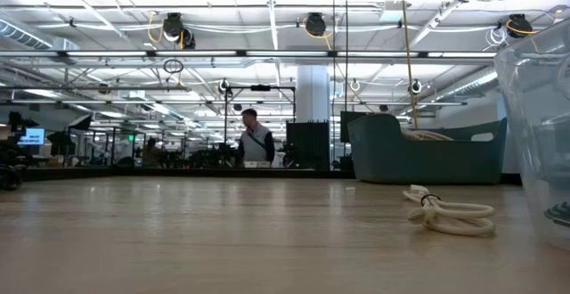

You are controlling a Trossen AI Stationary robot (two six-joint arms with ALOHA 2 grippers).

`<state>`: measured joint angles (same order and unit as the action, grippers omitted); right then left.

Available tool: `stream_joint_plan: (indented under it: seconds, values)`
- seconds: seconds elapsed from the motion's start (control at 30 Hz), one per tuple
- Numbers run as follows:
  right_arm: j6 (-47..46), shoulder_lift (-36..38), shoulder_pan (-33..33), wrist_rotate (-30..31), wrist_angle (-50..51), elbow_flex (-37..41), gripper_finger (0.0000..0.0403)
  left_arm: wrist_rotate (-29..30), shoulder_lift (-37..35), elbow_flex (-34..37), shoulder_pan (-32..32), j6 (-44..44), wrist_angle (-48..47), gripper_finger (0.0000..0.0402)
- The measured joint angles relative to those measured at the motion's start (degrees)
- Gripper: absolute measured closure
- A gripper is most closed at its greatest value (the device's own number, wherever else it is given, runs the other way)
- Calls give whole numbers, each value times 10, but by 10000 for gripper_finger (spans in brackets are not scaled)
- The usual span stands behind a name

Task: Pick & Place USB Port
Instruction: Put the brown HDMI cable into the blue bin

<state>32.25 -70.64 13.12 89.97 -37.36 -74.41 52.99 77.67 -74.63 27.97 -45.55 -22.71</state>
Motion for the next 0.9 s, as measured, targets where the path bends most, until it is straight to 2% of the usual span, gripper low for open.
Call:
stream_joint_plan:
  seconds: [0.1, 0.27, 0.47, 0.6, 0.8, 0.9]
  values:
    - [-13, -36, 17, 0, -4, 0, 403, -6, 0, 0, 9, 3, -28, 305]
    - [-91, -92, 61, -13, -6, 0, 403, -18, 0, 0, 26, -27, -63, 305]
    - [-186, -130, 111, -123, 9, 0, 403, -16, 0, 0, 42, -30, -87, 305]
    - [-327, -125, 131, -221, 98, 0, 403, -17, 0, 0, 43, -31, -92, 305]
    - [-547, -116, 101, -497, 280, 0, 403, -18, 0, 0, 43, -27, -93, 305]
    - [-628, -117, 83, -559, 387, 0, 403, -20, 0, 0, 43, -28, -93, 305]
